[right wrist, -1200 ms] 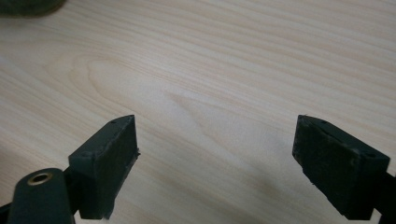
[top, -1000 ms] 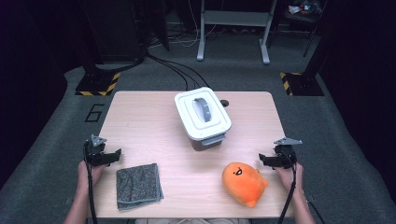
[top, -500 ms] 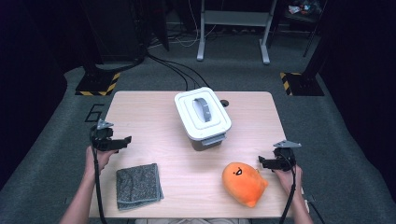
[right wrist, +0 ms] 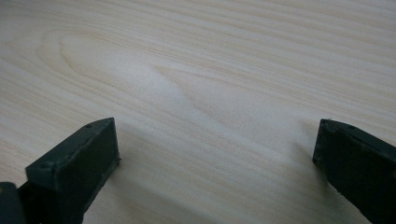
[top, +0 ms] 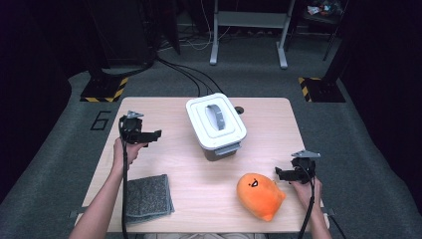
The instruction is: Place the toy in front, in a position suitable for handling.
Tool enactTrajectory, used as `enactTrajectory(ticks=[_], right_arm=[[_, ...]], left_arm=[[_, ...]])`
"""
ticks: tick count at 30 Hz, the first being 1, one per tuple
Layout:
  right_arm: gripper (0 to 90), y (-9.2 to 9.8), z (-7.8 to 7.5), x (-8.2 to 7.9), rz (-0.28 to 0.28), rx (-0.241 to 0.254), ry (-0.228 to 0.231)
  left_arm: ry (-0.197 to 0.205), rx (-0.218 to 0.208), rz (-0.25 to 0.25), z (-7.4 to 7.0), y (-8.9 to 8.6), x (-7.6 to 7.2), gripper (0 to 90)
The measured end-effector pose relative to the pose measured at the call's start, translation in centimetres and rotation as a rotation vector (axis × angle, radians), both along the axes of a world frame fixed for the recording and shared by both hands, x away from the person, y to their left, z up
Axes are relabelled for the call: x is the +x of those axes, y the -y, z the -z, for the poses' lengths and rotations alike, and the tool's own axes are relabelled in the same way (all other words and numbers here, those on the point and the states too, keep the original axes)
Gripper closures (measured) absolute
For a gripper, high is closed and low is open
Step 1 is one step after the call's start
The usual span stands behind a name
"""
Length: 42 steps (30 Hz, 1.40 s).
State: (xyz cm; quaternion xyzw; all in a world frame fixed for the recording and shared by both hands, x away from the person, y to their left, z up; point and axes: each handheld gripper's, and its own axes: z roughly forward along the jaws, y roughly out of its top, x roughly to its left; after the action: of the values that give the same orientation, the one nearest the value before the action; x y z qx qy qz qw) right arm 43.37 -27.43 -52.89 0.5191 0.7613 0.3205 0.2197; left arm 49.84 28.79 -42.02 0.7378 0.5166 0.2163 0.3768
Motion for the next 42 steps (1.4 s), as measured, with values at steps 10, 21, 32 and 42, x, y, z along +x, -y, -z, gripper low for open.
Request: enactTrajectory(ticks=[10, 21, 32, 42], right_arm=[[0.0, -0.1, 0.0, -0.1, -0.003, 0.005, -0.002], [0.0, -0.1, 0.0, 0.0, -0.009, 0.0, 0.003], [0.0, -0.1, 0.0, 0.0, -0.01, -0.001, 0.004], [0.0, -0.1, 0.0, 0.0, -0.009, -0.001, 0.004]], left_arm=[[0.005, -0.012, 0.057, -0.9, 3.4, 1.9, 11.4], [0.012, -0.038, 0.057, -1.7, 6.2, 3.4, 11.4], [0.029, 0.011, 0.081, -2.8, 9.8, 5.3, 11.6], [0.001, 0.056, 0.073, -1.9, 11.1, 6.2, 12.7]])
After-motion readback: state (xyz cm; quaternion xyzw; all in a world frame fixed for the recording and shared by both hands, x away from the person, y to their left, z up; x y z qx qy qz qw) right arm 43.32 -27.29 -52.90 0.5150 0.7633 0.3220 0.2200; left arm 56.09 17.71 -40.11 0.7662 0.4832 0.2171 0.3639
